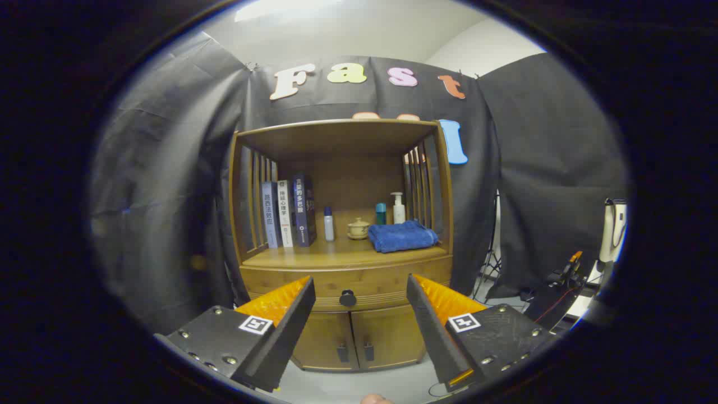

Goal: Pull open the drawer, take out the items inside it, and place them on the countertop above the cabinet.

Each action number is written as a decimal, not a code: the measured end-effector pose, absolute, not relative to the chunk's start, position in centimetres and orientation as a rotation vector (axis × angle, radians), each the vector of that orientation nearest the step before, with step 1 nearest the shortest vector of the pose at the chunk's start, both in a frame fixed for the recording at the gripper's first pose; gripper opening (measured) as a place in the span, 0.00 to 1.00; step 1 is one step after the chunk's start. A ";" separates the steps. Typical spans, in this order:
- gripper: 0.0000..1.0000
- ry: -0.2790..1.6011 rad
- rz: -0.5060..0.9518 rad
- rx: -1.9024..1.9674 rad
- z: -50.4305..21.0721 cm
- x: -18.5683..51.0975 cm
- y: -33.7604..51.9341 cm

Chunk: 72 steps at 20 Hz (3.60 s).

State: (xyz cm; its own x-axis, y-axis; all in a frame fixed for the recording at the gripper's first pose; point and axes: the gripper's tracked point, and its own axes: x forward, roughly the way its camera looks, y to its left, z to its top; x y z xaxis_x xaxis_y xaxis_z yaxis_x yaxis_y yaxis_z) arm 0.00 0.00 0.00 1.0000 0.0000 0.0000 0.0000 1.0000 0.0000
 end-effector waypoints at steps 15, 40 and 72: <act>0.98 0.006 -0.027 0.002 -1.0 0.5 -1.6; 0.99 0.241 0.053 -0.036 -16.3 19.5 2.0; 0.29 0.156 0.121 -0.091 -15.8 12.5 4.2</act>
